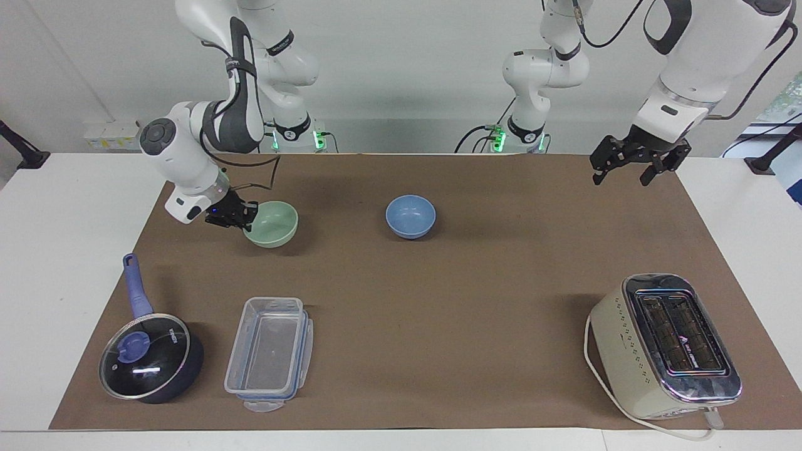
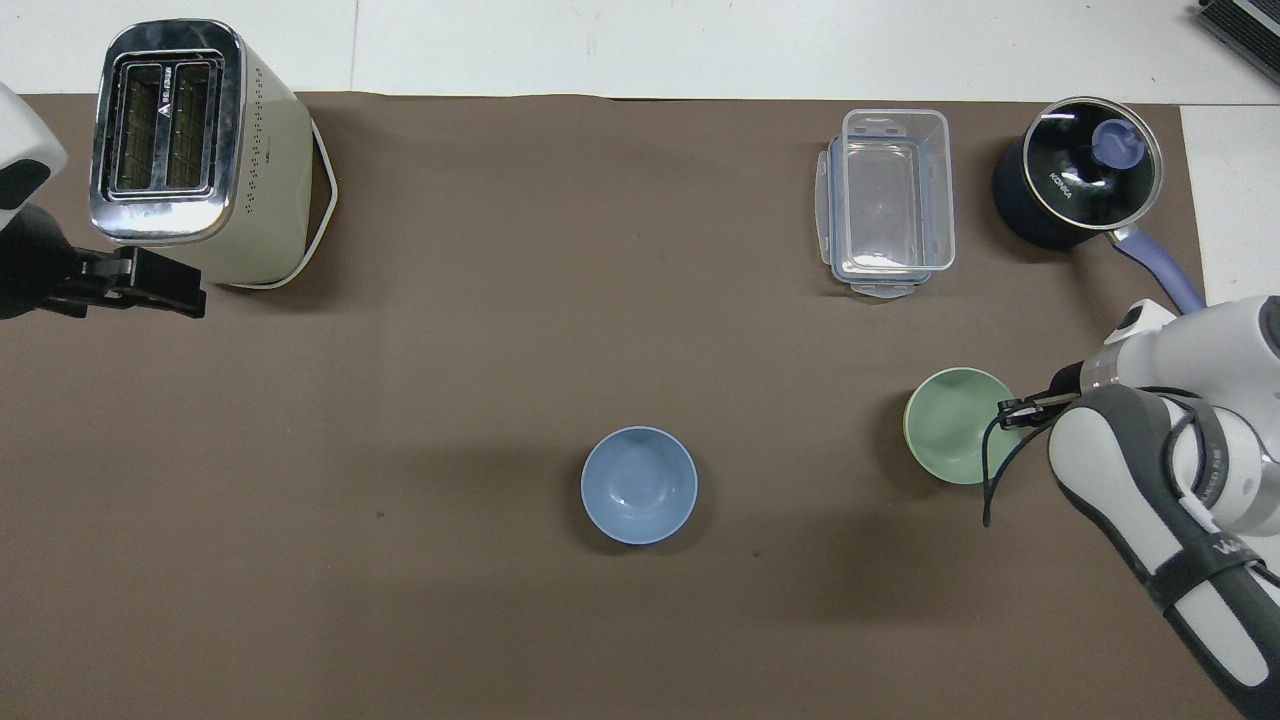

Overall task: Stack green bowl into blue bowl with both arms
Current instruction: 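Lift the green bowl and carry it over the blue bowl with the right gripper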

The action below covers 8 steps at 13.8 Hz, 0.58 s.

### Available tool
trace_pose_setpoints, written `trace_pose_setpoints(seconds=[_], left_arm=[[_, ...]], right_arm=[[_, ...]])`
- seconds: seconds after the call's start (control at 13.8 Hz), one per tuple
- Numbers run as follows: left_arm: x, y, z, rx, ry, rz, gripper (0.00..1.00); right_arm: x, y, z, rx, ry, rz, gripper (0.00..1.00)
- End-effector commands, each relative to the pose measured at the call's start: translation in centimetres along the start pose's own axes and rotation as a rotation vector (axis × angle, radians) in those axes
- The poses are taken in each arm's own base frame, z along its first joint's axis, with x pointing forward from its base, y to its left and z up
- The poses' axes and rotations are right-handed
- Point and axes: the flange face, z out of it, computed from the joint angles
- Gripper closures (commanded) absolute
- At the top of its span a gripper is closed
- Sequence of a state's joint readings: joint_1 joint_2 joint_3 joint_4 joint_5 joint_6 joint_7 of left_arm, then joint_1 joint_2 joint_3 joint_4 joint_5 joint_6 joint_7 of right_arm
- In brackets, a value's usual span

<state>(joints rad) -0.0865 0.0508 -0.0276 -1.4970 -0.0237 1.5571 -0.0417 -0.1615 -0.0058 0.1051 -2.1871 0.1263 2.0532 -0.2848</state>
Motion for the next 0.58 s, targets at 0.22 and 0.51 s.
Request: trace_pose_setpoints(seconds=[0.22, 0.51], left_arm=[[-0.5, -0.2, -0.5, 0.018, -0.005, -0.016, 0.0], [-0.5, -0.3, -0.5, 0.018, -0.005, -0.017, 0.0]], right_arm=[[1.9, -13.6, -2.8, 0.005, 0.007, 0.047, 1.0], [2.3, -24.0, -3.2, -0.015, 0.039, 0.097, 1.0]])
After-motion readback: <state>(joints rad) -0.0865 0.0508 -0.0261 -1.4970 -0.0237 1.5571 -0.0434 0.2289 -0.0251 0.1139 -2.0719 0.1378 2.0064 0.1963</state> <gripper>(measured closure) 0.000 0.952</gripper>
